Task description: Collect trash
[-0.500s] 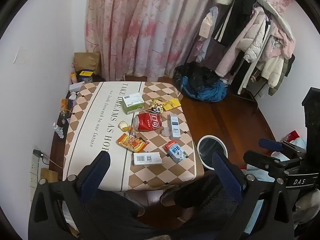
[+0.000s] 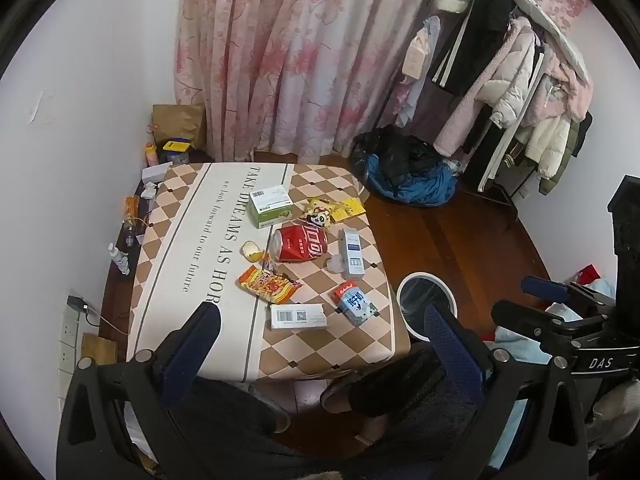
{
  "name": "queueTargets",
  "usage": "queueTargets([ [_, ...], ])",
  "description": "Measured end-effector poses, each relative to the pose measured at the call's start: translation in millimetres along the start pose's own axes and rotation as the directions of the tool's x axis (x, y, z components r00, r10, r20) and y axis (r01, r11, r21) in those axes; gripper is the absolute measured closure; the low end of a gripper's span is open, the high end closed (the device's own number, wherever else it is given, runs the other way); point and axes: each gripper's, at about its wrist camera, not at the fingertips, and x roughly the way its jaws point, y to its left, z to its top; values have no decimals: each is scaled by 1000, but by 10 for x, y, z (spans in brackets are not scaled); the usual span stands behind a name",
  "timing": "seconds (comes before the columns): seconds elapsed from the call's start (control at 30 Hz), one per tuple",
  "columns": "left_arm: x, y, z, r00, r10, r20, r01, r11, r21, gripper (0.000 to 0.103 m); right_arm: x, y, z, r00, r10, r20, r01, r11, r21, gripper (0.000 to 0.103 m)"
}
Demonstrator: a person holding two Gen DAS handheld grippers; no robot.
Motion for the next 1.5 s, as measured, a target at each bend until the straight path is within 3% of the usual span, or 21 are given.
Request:
queueTargets([
  [1.5, -7, 48, -43, 997, -76, -11, 75, 996, -44, 0, 6, 123, 9, 999, 32, 1, -32, 999, -25, 0],
])
